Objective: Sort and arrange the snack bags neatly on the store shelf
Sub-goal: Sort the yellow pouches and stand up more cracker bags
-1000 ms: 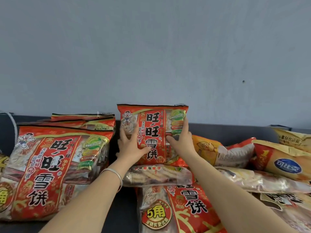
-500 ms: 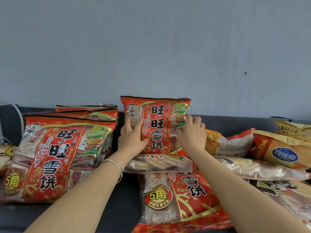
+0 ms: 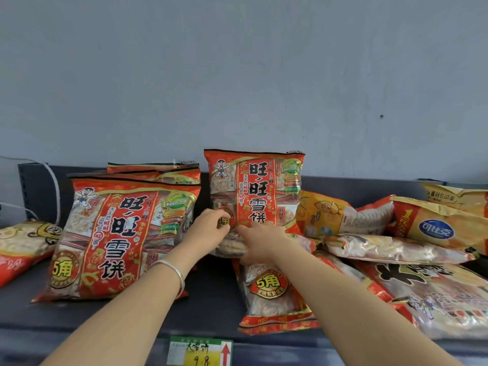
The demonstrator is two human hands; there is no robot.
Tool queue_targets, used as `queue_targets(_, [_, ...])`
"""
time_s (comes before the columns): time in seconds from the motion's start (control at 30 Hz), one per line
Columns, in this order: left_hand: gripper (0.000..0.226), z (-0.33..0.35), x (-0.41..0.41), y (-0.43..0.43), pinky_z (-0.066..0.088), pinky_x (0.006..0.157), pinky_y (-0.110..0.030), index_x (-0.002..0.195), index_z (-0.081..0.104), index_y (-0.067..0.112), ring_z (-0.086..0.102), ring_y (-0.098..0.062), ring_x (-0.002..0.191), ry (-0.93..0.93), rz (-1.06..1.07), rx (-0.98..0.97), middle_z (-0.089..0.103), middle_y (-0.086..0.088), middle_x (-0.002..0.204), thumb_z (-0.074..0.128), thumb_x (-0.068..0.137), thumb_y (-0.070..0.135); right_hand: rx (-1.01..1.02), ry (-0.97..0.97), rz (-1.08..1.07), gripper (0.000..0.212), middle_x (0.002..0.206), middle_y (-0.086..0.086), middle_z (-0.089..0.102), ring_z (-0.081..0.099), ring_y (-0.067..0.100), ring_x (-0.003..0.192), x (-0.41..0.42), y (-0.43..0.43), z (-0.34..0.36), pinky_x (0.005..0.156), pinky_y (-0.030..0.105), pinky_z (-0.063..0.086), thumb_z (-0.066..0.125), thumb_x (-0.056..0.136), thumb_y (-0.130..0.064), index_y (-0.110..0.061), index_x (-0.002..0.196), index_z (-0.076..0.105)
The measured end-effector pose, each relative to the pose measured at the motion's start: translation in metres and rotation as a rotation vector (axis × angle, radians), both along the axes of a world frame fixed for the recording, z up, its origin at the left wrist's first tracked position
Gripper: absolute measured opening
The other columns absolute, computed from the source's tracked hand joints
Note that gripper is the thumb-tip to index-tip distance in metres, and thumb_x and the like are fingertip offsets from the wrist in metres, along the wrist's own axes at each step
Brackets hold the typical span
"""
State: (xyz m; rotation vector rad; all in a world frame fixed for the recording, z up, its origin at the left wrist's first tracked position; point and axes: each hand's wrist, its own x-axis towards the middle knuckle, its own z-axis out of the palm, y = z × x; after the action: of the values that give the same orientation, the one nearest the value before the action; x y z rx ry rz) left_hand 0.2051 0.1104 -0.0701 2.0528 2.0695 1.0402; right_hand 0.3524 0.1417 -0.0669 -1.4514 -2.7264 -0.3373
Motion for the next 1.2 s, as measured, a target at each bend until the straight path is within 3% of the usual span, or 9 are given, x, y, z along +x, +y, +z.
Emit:
queue_targets(0.13, [0.041,0.005,-0.002,-0.008,0.033,0.092,-0.024,0.138,0.045,0.017,0.044,-0.021,0.127,-0.15,-0.073,-0.031,0.043,-0.008,0.142,0.039,0.1,0.031,0.158,0.072,0.044,0.029,0.116,0.005,0.059,0.059,0.031,0.106,-0.001,-0.007,0.005,0.079,0.041,0.045,0.051,0.092,-0.03,-0.024,0.12,0.049])
queue_targets(0.23, [0.049,0.01,0.002,-0.013,0.029,0.104,-0.028,0.143,0.038,0.017,0.037,-0.02,0.135,-0.361,-0.132,-0.045,0.041,-0.005,0.147,0.028,0.102,0.041,0.197,0.126,0.056,0.03,0.114,0.002,0.06,0.06,0.03,0.104,0.015,-0.008,0.019,0.076,0.04,0.042,0.049,0.095,-0.031,-0.028,0.124,0.048])
queue_targets(0.37, [0.059,0.027,0.017,-0.017,0.026,0.105,-0.034,0.142,0.038,0.023,0.037,-0.021,0.133,-0.753,-0.195,0.129,0.043,-0.004,0.144,0.017,0.097,0.055,0.227,0.211,0.071,0.034,0.122,0.0,0.062,0.06,0.028,0.109,0.038,-0.011,0.04,0.078,0.04,0.045,0.046,0.098,-0.032,-0.03,0.131,0.045])
queue_targets(0.53, [0.073,0.038,0.031,-0.016,0.026,0.111,-0.043,0.135,0.049,0.023,0.039,-0.023,0.132,-0.956,-0.262,0.218,0.046,-0.005,0.141,0.007,0.091,0.063,0.234,0.389,-0.005,0.036,0.122,0.001,0.064,0.059,0.027,0.109,0.062,-0.017,0.056,0.081,0.036,0.043,0.043,0.099,-0.032,-0.031,0.136,0.045])
queue_targets(0.63, [0.074,0.035,0.029,-0.009,0.035,0.107,-0.044,0.134,0.049,0.02,0.047,-0.02,0.125,-0.962,-0.264,0.195,0.05,-0.003,0.138,0.021,0.087,0.07,0.225,0.558,-0.059,0.035,0.123,0.001,0.063,0.058,0.027,0.11,0.074,-0.018,0.066,0.082,0.036,0.042,0.044,0.099,-0.031,-0.031,0.134,0.047])
queue_targets(0.73, [0.046,0.027,0.027,0.002,0.039,0.095,-0.032,0.138,0.041,0.017,0.045,-0.022,0.124,-0.797,-0.177,0.189,0.045,-0.006,0.137,0.047,0.097,0.037,0.2,0.696,-0.07,0.038,0.128,-0.001,0.061,0.057,0.025,0.114,0.079,-0.016,0.075,0.085,0.037,0.046,0.045,0.099,-0.032,-0.033,0.137,0.046])
queue_targets(0.93, [0.09,0.022,0.043,0.015,0.024,0.113,-0.039,0.152,0.002,0.018,0.021,-0.025,0.142,-0.833,-0.111,0.122,0.007,-0.011,0.157,0.065,0.088,0.018,0.169,0.837,-0.092,0.036,0.128,-0.003,0.06,0.059,0.022,0.108,0.081,-0.012,0.076,0.081,0.037,0.049,0.044,0.099,-0.032,-0.034,0.135,0.047])
queue_targets(1.1, [0.087,0.016,0.057,0.025,0.033,0.108,-0.053,0.149,0.004,0.034,0.04,-0.027,0.132,-1.115,-0.277,0.074,0.039,-0.002,0.147,0.064,0.088,0.02,0.1,1.207,-0.059,0.023,0.108,0.002,0.068,0.067,0.024,0.09,0.092,-0.012,0.077,0.081,0.049,0.056,0.044,0.098,-0.031,-0.033,0.12,0.053])
queue_targets(1.2, [0.053,0.02,0.076,0.023,0.043,0.089,-0.041,0.135,0.032,0.026,0.052,-0.022,0.116,-1.148,-0.328,0.043,0.057,0.006,0.12,0.061,0.091,0.02,-0.017,1.457,-0.043,0.015,0.104,0.005,0.069,0.069,0.023,0.09,0.108,-0.016,0.082,0.079,0.049,0.058,0.044,0.1,-0.025,-0.032,0.111,0.051])
